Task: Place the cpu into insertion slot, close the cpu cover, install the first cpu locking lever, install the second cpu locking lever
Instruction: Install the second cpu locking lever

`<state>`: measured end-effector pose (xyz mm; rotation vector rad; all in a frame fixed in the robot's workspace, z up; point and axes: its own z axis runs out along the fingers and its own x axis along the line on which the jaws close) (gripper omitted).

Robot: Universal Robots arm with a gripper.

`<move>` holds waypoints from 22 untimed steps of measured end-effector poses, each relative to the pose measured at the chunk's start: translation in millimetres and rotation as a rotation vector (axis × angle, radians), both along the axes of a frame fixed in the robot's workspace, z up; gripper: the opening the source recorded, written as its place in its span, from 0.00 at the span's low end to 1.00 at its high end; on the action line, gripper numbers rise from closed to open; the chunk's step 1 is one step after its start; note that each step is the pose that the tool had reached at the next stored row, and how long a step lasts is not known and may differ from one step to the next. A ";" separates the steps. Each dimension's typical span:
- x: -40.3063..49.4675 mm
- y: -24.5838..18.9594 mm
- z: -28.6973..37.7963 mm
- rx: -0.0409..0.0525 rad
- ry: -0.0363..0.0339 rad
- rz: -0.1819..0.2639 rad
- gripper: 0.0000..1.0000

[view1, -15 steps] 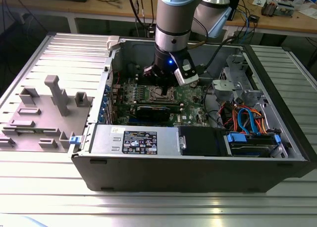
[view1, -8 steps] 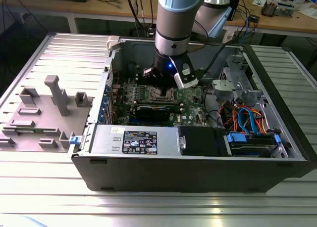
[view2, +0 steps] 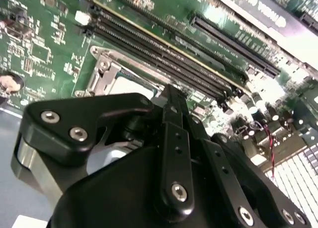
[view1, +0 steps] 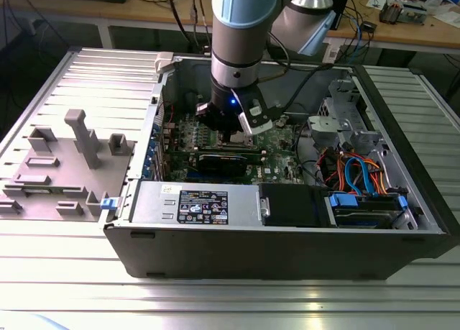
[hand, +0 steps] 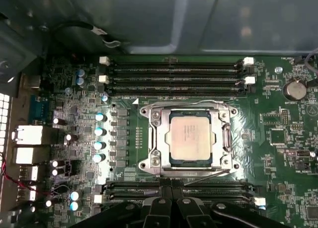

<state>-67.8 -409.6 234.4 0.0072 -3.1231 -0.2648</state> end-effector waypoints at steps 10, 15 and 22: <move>-2.9 -7.8 -3.8 0.0257 0.0232 0.005 0.11; -4.7 -17.0 -12.3 0.0856 0.0319 0.016 0.11; -6.7 -17.4 -19.7 0.1155 0.0318 0.016 0.11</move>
